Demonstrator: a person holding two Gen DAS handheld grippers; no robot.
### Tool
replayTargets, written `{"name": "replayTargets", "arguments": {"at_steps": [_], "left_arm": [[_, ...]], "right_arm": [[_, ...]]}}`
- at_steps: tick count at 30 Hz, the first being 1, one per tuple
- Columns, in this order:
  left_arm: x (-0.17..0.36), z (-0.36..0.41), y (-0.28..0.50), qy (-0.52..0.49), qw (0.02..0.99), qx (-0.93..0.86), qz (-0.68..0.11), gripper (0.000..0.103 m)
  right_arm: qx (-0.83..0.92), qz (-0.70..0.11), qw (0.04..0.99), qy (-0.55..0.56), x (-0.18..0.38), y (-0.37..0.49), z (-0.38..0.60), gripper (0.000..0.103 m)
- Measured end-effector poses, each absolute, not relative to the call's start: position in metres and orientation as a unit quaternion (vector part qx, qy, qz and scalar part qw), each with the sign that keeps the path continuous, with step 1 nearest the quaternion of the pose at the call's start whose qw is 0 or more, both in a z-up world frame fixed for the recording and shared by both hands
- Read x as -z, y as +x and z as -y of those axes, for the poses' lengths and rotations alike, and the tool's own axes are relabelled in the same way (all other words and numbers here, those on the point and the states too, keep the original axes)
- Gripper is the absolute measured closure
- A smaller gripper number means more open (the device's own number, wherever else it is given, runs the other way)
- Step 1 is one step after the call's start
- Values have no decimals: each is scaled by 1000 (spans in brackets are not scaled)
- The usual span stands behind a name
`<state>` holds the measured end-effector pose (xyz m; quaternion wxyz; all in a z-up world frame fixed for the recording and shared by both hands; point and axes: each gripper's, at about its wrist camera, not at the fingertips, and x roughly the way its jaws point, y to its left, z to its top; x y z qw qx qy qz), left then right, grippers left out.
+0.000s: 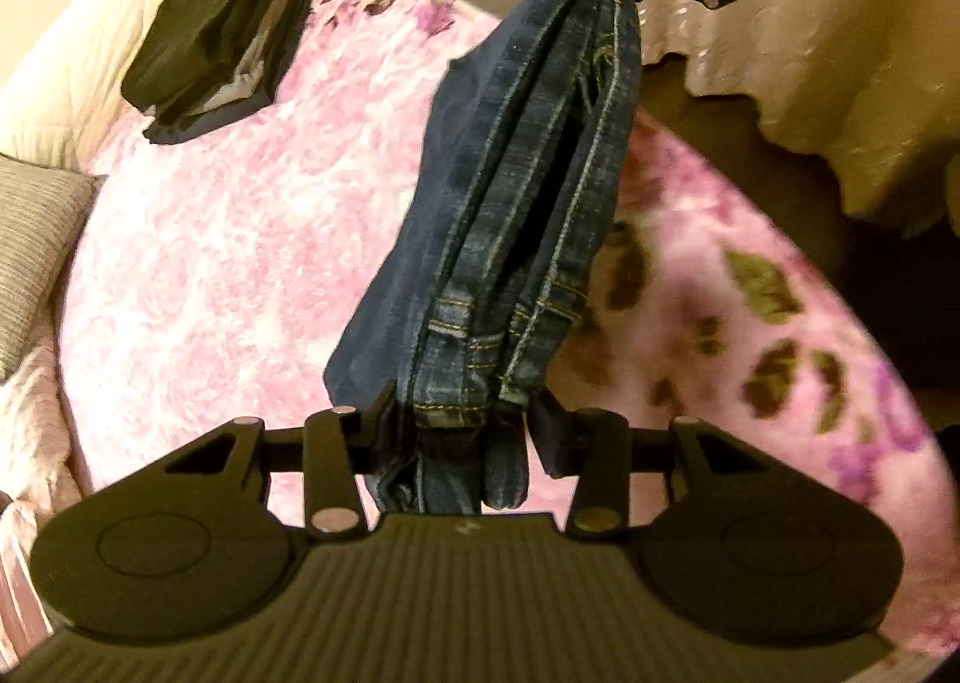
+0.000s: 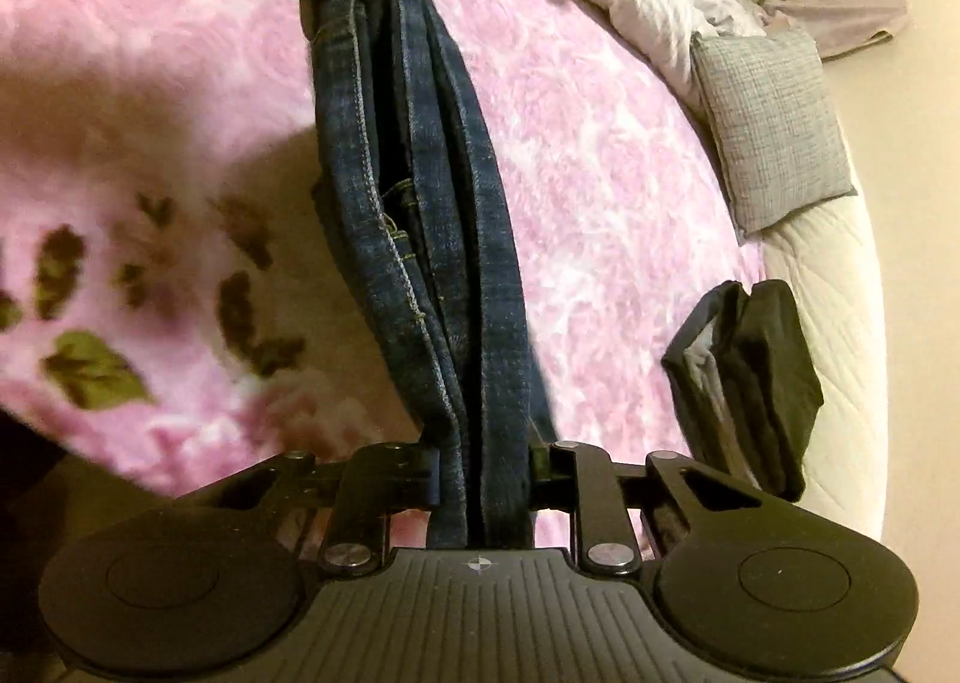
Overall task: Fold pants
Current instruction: 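Carry the folded jeans with both grippers toward the stack of dark clothes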
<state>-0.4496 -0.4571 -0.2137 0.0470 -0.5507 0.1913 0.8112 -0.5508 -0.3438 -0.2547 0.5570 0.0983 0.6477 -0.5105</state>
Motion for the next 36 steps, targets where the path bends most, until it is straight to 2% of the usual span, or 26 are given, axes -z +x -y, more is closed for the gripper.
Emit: {"name": "replayTargets", "arguments": {"at_steps": [9,17,36], "left_arm": [[175,422,-412,-558,84,-809,-167,66],[148,405,-425,-564,83,-806,-158,66],[98,361,-623,-570,29,-808,-150,66]], "right_arm": [[486,-653,565,136,201,-512,304,86],[463,-656,580,134,176,-522,283,87],[465,-648,598,77,121,-729,244,87]]}}
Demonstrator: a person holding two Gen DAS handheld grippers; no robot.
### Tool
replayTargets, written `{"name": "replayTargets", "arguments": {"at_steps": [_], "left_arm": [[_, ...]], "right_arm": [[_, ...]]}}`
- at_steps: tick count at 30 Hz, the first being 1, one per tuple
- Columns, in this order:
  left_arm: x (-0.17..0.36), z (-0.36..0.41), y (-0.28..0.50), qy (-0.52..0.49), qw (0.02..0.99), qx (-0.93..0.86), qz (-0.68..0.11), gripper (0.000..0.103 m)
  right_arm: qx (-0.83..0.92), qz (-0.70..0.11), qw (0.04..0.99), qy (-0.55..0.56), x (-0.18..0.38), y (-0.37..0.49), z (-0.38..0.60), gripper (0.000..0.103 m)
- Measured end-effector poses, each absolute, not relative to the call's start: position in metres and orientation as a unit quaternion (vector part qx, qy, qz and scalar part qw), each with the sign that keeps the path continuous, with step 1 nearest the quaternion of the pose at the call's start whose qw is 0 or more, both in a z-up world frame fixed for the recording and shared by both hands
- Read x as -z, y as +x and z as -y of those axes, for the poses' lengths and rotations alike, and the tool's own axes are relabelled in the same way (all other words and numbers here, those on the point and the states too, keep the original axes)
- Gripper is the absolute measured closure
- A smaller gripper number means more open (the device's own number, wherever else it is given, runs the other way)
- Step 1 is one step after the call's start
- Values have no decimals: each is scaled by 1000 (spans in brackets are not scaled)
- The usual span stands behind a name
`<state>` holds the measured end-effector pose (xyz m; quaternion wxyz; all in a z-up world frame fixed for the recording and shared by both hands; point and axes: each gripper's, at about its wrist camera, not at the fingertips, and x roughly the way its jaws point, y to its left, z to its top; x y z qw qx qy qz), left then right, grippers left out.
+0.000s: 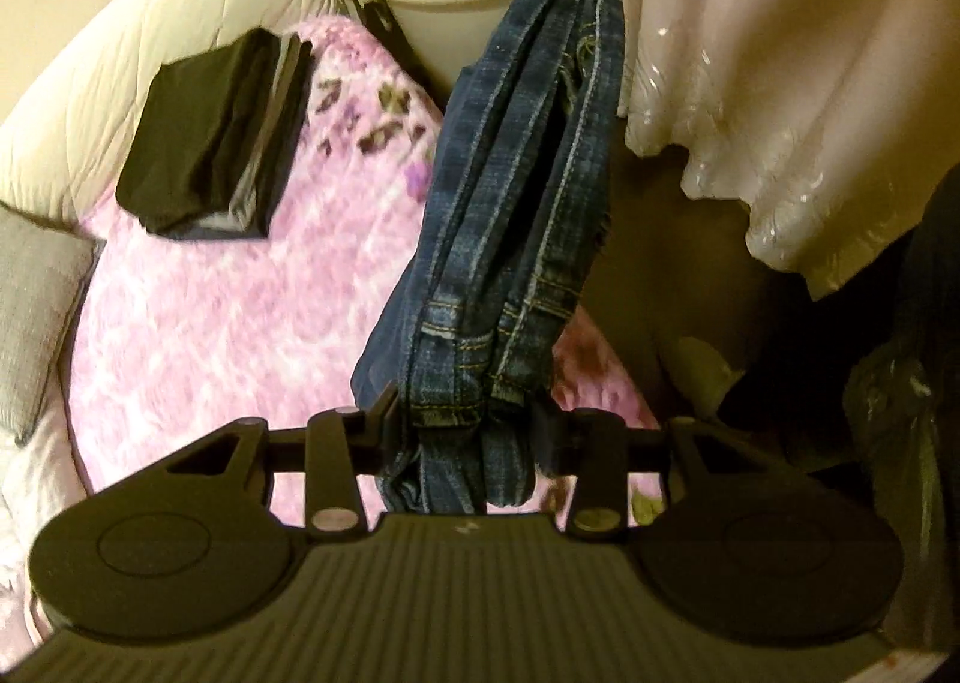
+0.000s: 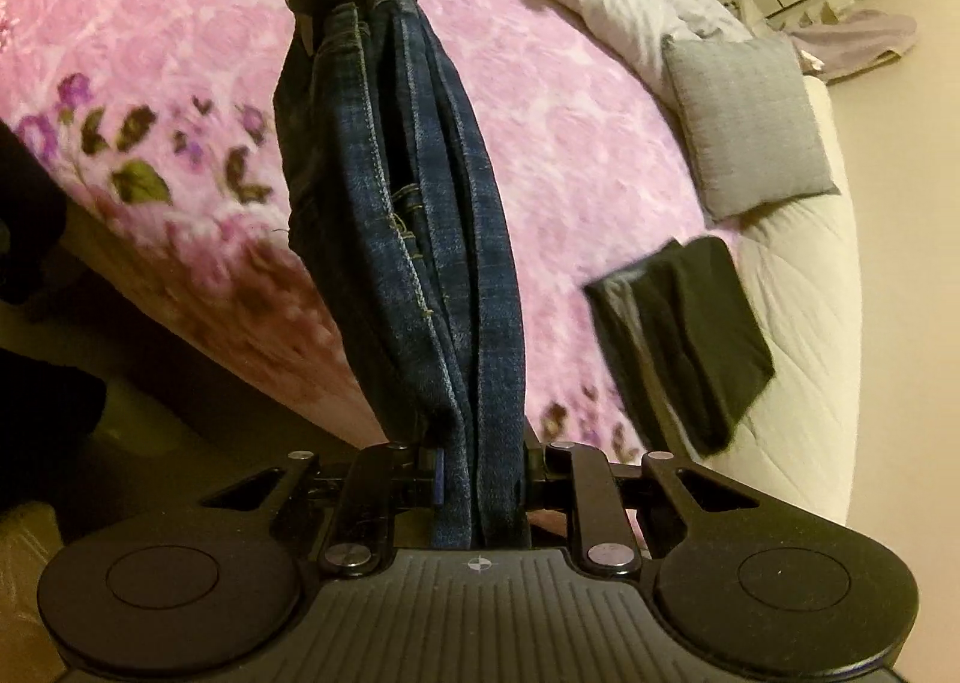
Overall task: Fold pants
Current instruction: 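Carry the folded jeans with both grippers toward the stack of dark clothes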
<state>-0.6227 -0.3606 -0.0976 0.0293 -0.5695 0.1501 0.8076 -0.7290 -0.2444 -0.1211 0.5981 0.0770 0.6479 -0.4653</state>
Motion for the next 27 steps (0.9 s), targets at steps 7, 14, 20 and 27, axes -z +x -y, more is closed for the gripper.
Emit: {"name": "replayTargets", "arguments": {"at_steps": [7,14,20,27], "left_arm": [[94,380,-668,-559,51,-811,-165,66],[79,429,-704,-532,66,-824,-183,66],[41,485,-746,-509,38,-832,-218,66],[13,560,-820,-485,-34,-842,-233,66]], "right_arm": [[472,-651,588,91,110,-773,253,87],[489,-659,565,89,88,-808,288,87],[512,-657,551,58,54,-855,336,87],[529,-649,546,-9,22,-950,411,87]]}}
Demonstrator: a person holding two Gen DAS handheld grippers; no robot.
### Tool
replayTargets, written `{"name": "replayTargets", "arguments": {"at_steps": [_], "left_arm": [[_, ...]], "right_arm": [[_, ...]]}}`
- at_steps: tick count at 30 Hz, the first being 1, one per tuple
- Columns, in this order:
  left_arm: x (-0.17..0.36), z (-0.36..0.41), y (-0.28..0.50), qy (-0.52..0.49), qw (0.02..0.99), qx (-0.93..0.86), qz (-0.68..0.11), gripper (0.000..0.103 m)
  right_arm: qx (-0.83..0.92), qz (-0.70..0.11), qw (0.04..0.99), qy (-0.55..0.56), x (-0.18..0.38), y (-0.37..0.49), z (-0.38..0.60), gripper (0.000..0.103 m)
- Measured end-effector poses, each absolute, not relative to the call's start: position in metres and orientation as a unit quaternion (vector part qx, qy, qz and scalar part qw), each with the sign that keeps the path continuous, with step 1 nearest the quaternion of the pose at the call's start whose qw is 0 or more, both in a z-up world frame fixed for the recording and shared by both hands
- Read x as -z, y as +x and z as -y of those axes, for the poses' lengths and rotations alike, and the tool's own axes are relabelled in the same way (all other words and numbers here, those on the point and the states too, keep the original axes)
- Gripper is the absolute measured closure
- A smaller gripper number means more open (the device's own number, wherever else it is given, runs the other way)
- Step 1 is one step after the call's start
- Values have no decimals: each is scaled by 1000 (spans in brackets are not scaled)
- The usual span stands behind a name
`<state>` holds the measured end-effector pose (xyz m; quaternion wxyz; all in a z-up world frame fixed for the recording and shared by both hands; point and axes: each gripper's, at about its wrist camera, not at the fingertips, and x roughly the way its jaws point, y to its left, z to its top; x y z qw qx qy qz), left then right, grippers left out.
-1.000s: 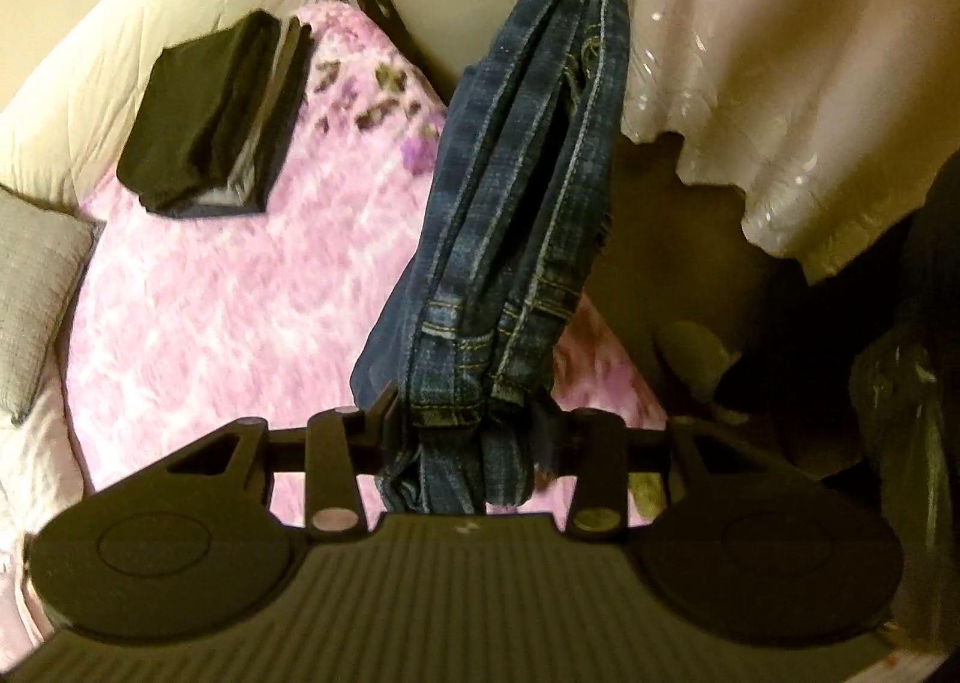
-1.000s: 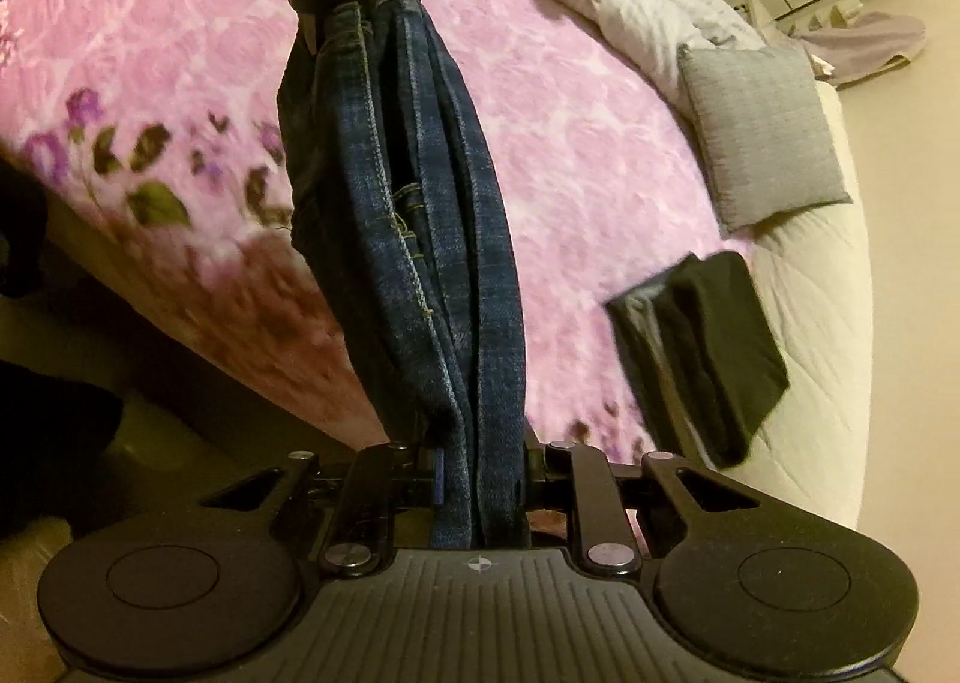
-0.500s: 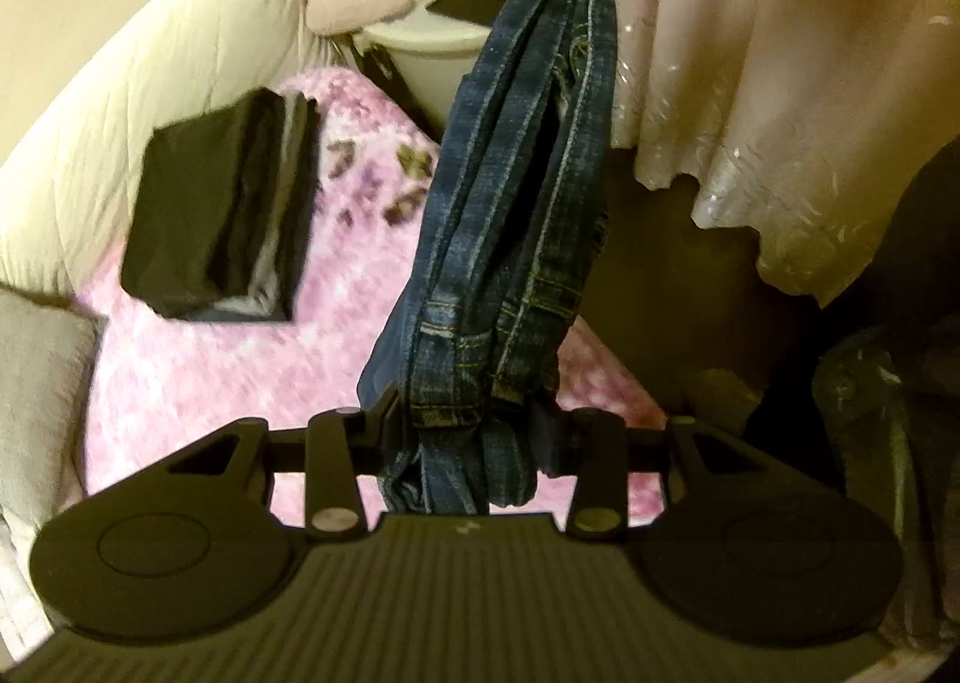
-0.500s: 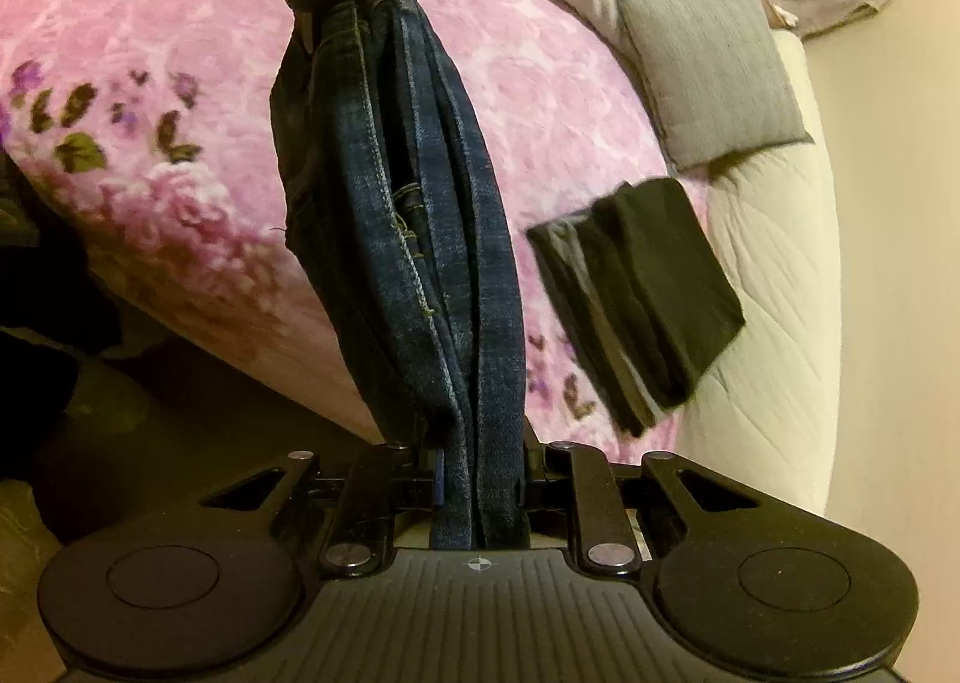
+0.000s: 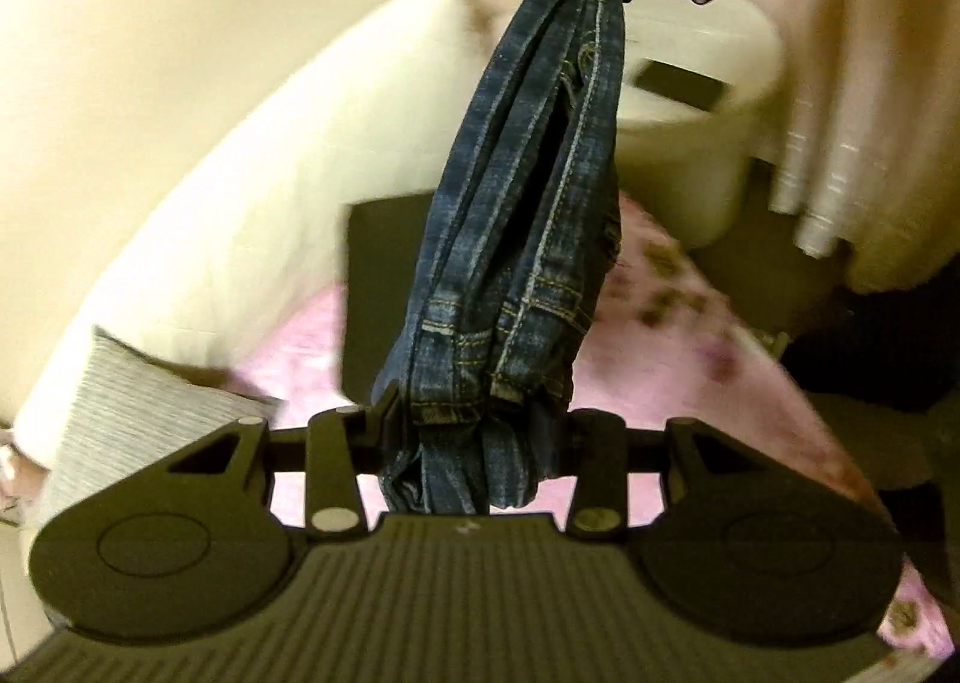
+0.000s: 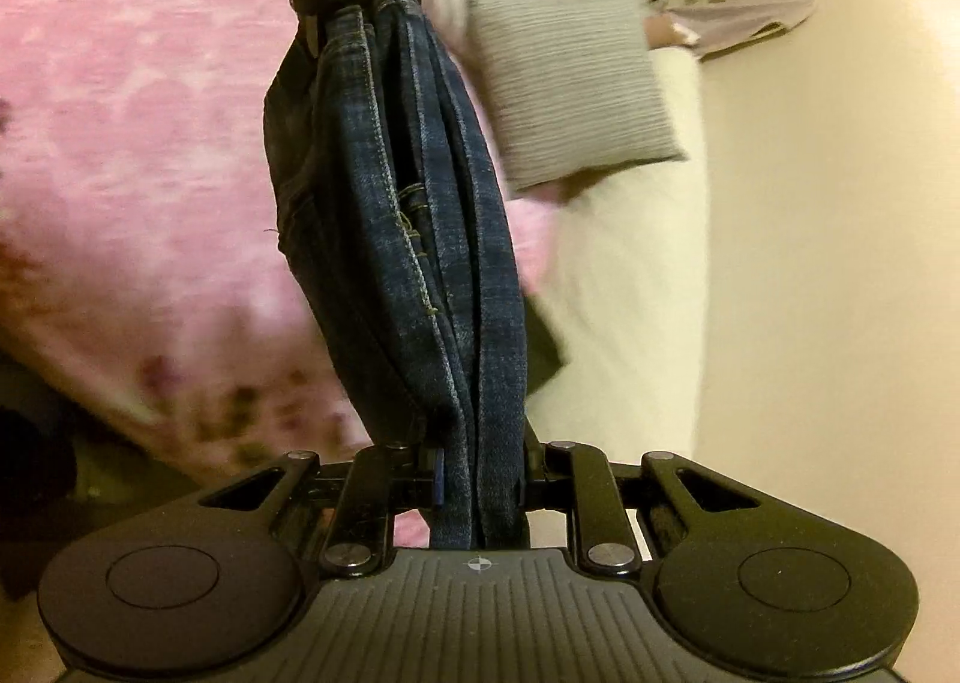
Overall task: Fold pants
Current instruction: 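Carry the folded jeans with both grippers toward the stack of dark clothes, then lower the jeans onto the dark clothes stack with both grippers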
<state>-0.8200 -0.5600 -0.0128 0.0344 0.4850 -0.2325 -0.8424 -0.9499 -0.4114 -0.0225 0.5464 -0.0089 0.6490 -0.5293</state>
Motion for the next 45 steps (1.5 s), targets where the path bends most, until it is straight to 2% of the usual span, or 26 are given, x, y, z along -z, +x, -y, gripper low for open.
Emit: {"name": "replayTargets", "arguments": {"at_steps": [6,10,14,19,21,27,33,40,45], "left_arm": [[18,637,-907,482,128,835,233,66],[53,677,-958,479,206,813,260,66],[132,678,-985,481,263,785,287,66],[267,631,-995,542,224,760,280,67],[291,611,-989,532,232,757,302,69],[289,613,-994,517,257,765,285,72],[265,606,-983,507,256,765,303,74],[295,594,-983,508,272,766,286,78],[273,585,-974,497,280,768,292,79]], "right_arm": [[524,-630,569,-70,30,-1060,495,87],[524,-609,582,-123,60,-1127,546,87],[536,-573,600,-154,127,-1167,566,86],[505,-579,632,-100,242,-1184,551,86],[496,-580,641,-85,265,-1188,536,85],[515,-557,646,-80,262,-1192,532,83],[538,-531,650,-83,229,-1174,518,85],[516,-548,654,-78,264,-1170,501,85],[530,-525,661,-82,241,-1163,487,86]]}}
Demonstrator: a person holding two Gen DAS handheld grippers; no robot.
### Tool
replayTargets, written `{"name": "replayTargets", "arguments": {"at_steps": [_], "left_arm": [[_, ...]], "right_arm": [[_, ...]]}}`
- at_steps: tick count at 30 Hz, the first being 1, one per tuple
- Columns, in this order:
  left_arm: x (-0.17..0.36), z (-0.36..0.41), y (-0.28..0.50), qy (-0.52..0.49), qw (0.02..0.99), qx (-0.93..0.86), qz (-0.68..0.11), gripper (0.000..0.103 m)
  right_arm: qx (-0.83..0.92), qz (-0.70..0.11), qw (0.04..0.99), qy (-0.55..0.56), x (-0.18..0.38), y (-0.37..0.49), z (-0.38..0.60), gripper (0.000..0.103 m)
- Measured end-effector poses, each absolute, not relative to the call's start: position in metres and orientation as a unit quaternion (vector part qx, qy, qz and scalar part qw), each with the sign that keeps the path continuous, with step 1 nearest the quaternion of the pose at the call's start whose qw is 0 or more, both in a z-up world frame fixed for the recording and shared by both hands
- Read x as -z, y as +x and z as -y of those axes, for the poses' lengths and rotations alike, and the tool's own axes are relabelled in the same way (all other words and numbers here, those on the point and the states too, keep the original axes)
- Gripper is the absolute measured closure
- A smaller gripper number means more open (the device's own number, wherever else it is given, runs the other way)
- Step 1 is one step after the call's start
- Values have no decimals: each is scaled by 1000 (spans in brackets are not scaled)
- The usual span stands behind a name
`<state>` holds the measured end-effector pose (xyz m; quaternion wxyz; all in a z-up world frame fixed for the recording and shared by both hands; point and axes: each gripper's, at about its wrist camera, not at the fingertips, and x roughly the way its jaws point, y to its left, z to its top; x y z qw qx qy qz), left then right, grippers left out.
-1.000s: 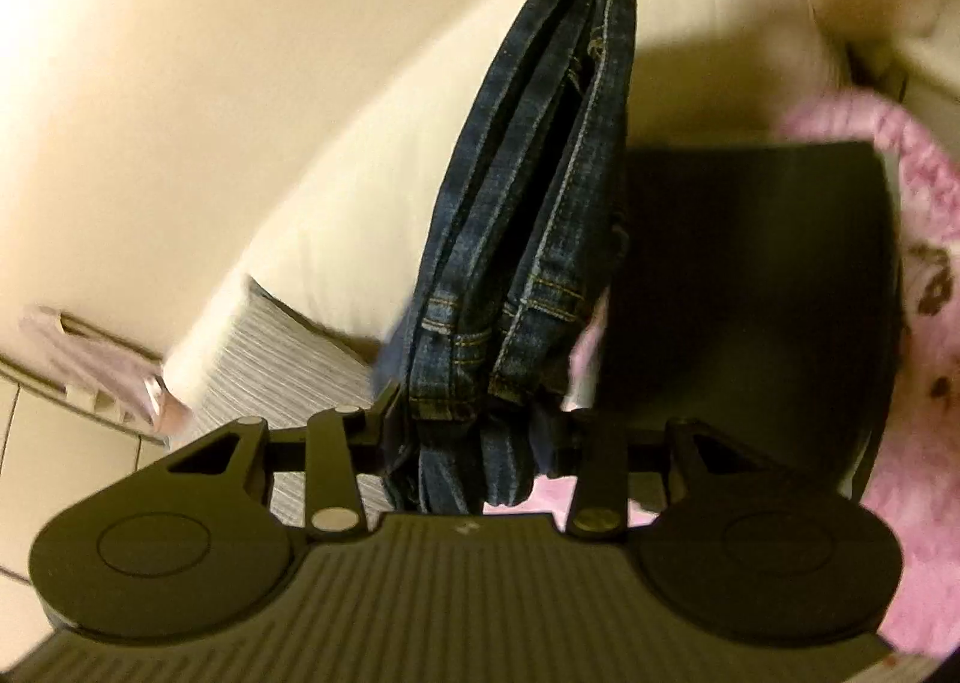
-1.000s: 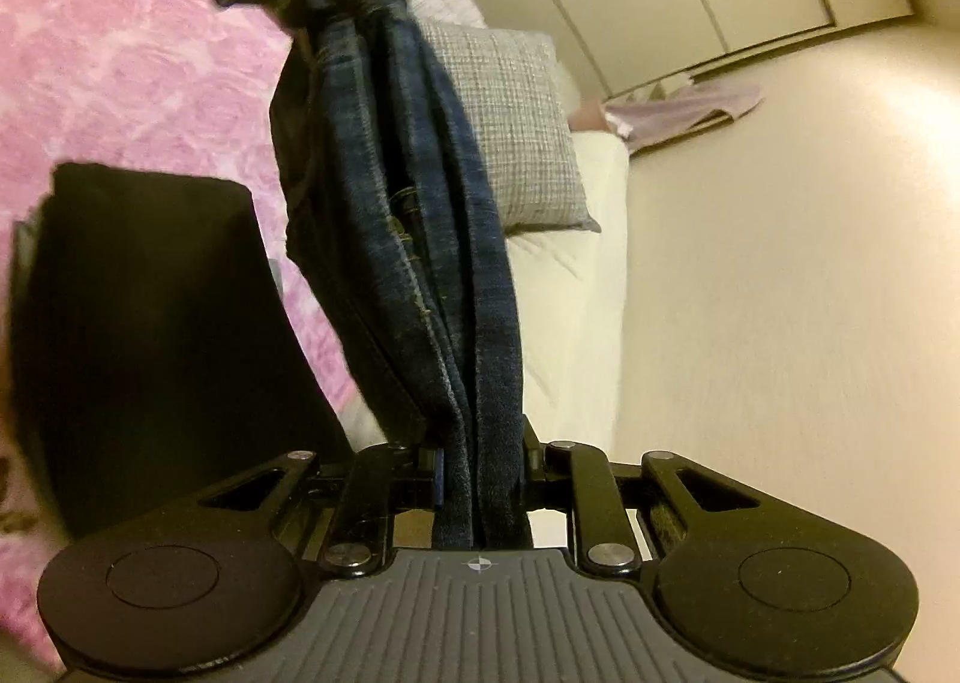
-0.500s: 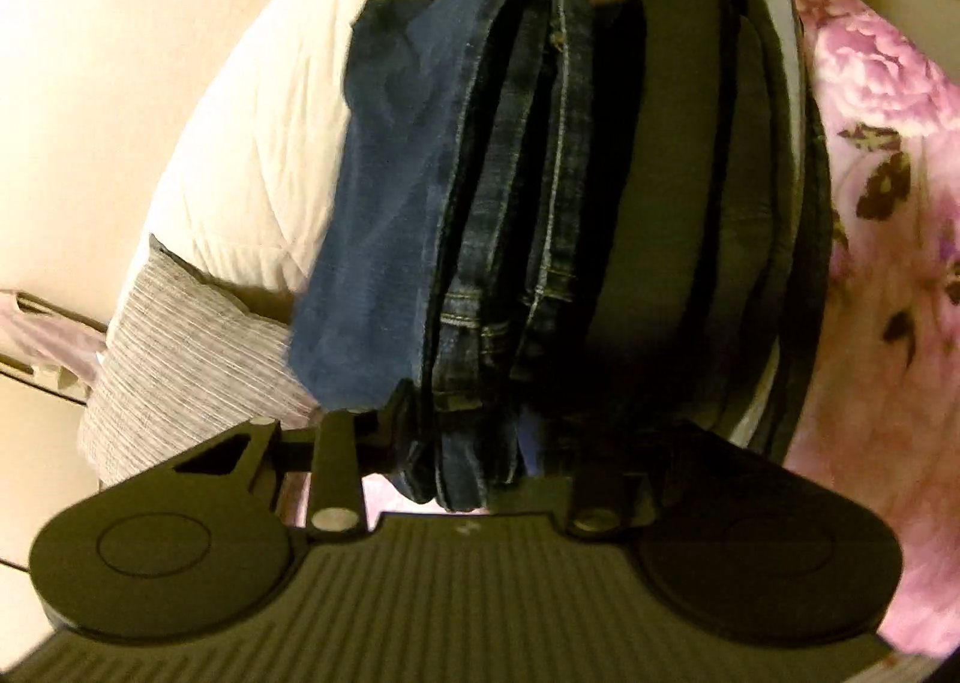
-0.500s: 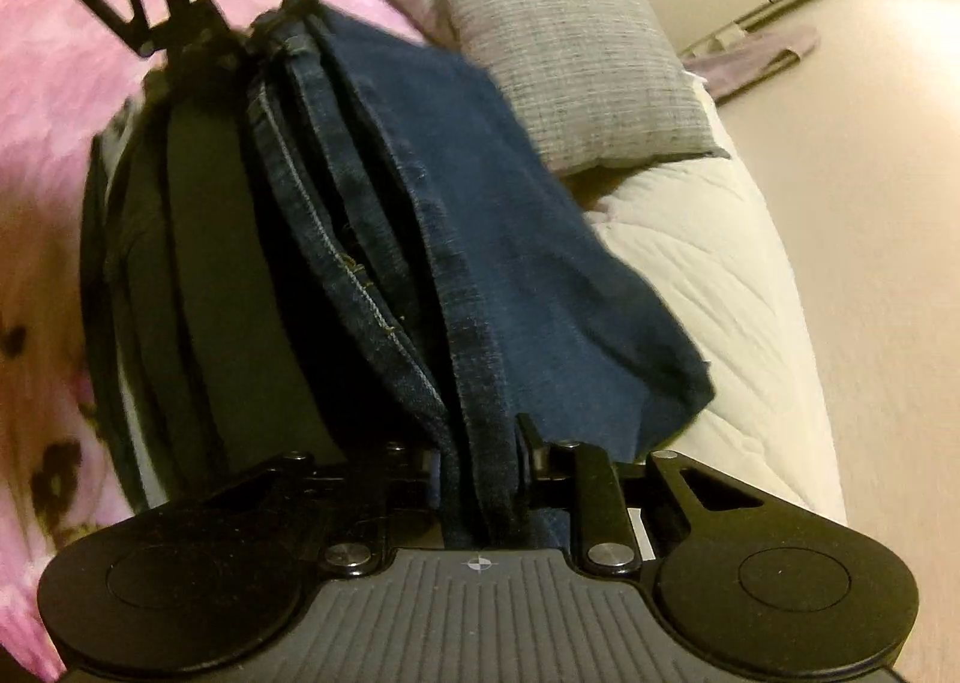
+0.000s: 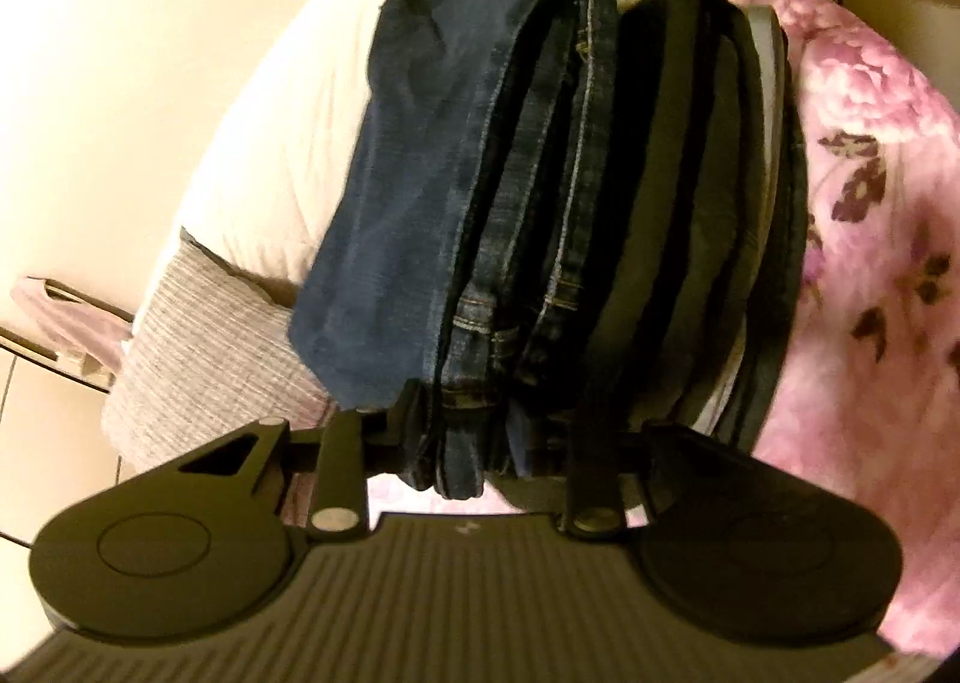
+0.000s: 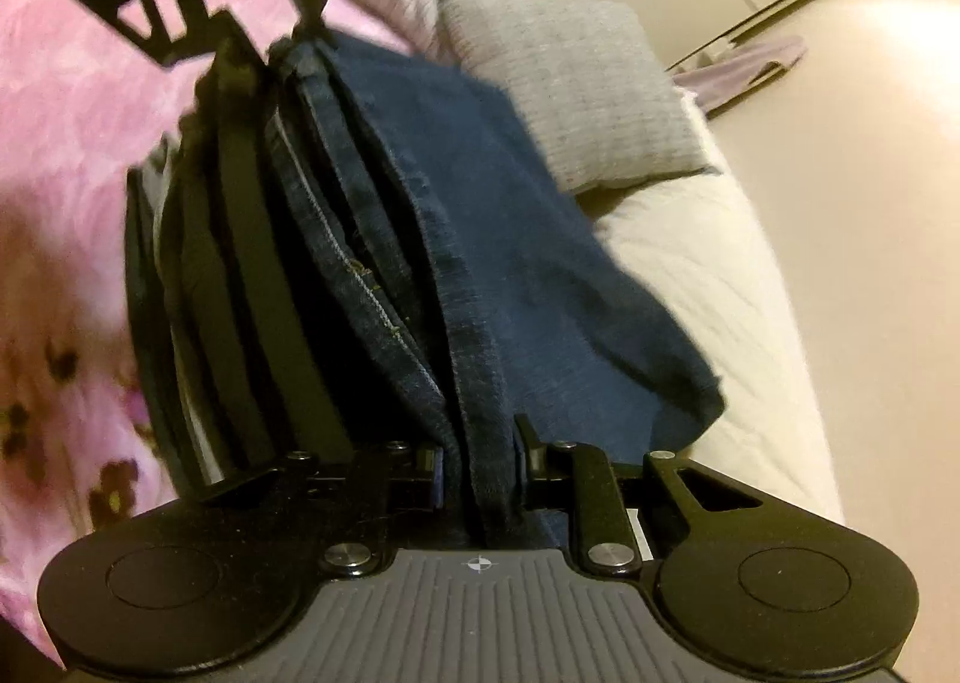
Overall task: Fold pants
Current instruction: 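Lower the jeans onto the dark clothes stack with both grippers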
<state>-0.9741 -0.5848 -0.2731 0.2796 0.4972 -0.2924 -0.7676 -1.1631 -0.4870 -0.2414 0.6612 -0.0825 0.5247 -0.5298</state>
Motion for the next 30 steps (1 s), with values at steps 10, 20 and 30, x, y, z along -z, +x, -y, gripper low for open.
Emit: {"name": "replayTargets", "arguments": {"at_steps": [10,20,30], "left_arm": [[279,564,-987,495,281,769,290,82],[282,564,-984,507,270,771,273,82],[292,564,-992,511,268,770,274,82]], "right_arm": [[512,-538,664,-92,270,-1170,487,87],[492,-533,683,-86,266,-1164,467,86],[499,-547,667,-86,279,-1175,476,86]]}}
